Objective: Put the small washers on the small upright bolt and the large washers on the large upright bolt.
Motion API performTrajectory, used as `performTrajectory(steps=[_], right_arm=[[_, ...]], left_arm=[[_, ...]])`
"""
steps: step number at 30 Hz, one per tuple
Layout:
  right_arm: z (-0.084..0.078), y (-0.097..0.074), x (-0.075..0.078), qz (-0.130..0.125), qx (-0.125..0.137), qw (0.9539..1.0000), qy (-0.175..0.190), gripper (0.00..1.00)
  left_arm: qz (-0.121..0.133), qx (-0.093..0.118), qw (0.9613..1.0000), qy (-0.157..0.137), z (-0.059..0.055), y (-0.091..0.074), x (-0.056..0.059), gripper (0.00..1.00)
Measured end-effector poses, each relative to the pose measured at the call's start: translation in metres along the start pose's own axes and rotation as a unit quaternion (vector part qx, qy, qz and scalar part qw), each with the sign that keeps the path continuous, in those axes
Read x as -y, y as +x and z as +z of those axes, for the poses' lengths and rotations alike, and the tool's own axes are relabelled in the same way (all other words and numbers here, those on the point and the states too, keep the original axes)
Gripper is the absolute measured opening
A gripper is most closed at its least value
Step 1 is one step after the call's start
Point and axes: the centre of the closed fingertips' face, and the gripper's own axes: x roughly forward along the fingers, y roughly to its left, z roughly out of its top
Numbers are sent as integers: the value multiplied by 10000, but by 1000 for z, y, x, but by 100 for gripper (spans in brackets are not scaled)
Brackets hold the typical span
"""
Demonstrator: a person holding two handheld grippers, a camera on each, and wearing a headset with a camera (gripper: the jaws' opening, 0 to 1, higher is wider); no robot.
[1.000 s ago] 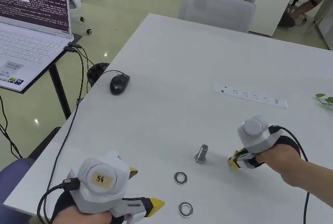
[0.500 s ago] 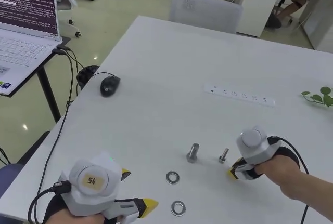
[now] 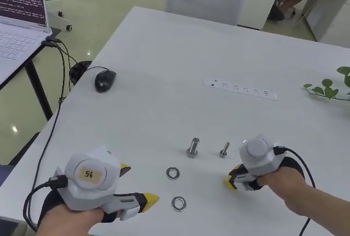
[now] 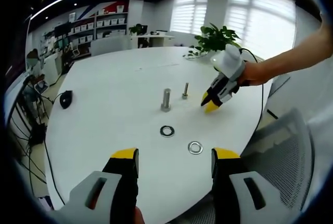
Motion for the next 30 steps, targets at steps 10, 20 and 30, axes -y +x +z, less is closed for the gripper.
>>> performTrajectory(steps=[10, 20, 30], right_arm=[[17, 15, -52, 418, 52, 9977, -526, 20], [42, 25, -103, 979, 194, 9865, -1295, 25], [47, 34, -118, 1127, -34, 9724, -2045, 29]], left_arm=[[-22, 13, 10000, -15, -2, -1, 3, 56], [-13, 33, 10000, -21, -1, -1, 3, 56], [-19, 15, 10000, -21, -3, 0, 4, 56]])
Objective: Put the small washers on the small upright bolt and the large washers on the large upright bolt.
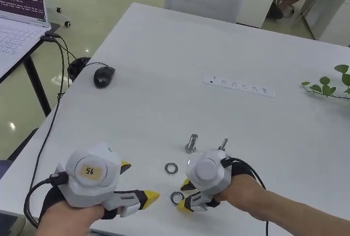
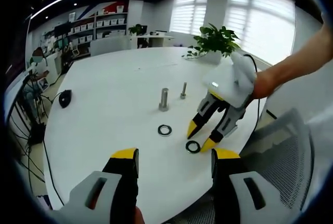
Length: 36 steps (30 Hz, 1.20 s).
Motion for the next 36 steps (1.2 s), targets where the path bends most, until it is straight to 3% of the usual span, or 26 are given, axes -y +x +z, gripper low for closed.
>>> performTrajectory(steps=[6, 13, 23, 36], right_arm=[[-1, 1, 0, 136, -251, 9973, -676, 28], [4, 3, -6, 346, -349, 9929, -1087, 25], [3, 1, -6, 262, -357, 9937, -1029, 23], [-1, -10, 8, 16, -184, 9983, -553, 23]], left_arm=[[-1, 0, 10000, 7, 1, 0, 0, 56], [-3, -6, 10000, 9, 1, -1, 0, 56], [26, 5, 10000, 1, 2, -3, -2, 56], [20, 30, 10000, 25, 5, -2, -5, 56]])
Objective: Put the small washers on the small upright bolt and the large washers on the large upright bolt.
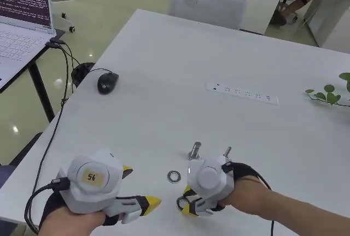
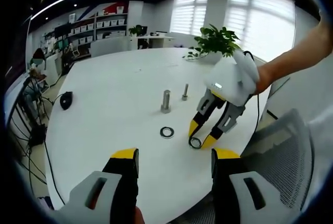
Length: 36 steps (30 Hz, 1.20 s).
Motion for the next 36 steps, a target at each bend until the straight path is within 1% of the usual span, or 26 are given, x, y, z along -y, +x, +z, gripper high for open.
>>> performTrajectory(steps=[6, 11, 15, 18, 21, 22, 24, 28, 29, 31, 36], right_arm=[[-6, -5, 7, -100, 14, 9998, 166, 23], [-11, -14, 17, -205, 29, 9994, 283, 23], [-12, -26, 34, -393, 69, 9985, 373, 23], [-10, -37, 49, -550, 117, 9973, 476, 23], [-9, -45, 61, -643, 169, 9963, 541, 23], [-8, -48, 68, -702, 178, 9958, 564, 23], [-7, -54, 75, -781, 180, 9952, 555, 23], [-3, -63, 92, -946, 242, 9935, 581, 23], [-1, -66, 98, -1026, 301, 9924, 616, 23], [1, -71, 107, -1105, 364, 9908, 696, 23], [4, -76, 122, -1209, 297, 9902, 629, 23]], left_arm=[[-4, -19, 10000, -17, -3, 0, 1, 56], [18, -19, 10000, -39, -4, -1, 0, 56], [19, -16, 10000, -46, -4, -1, 0, 56], [10, -24, 10000, -48, -4, 0, 0, 56], [-4, -23, 10000, -39, -3, 1, 1, 56], [-8, -20, 10000, -38, -3, 1, 2, 56], [-11, -17, 10000, -53, -3, 1, 2, 56], [5, -21, 10000, -67, -5, 0, 1, 56], [14, -26, 10000, -71, -5, 0, 0, 56], [27, -24, 10000, -82, -6, -1, 0, 56], [65, -22, 9999, -109, -7, -3, -2, 56]])
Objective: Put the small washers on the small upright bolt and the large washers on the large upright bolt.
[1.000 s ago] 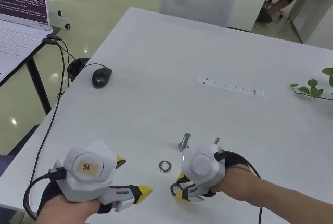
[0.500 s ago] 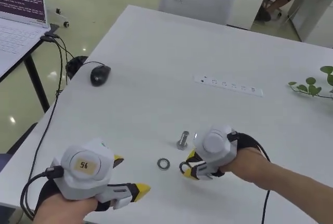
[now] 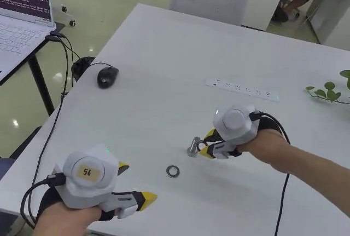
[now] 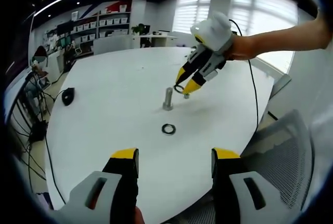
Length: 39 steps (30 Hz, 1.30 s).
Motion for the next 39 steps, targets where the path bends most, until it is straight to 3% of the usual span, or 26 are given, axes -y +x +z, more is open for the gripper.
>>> performTrajectory(steps=[8, 23, 39], right_arm=[[10, 7, 16, -28, -42, 9999, 90, 23], [3, 21, 16, 115, -259, 9995, 134, 23], [0, 34, 13, 188, -424, 9988, 169, 23]], left_arm=[[31, 6, 10000, -23, 0, -1, -2, 56], [105, -25, 9999, -94, -4, -3, -9, 56], [84, -41, 9999, -95, -4, -2, -8, 56]])
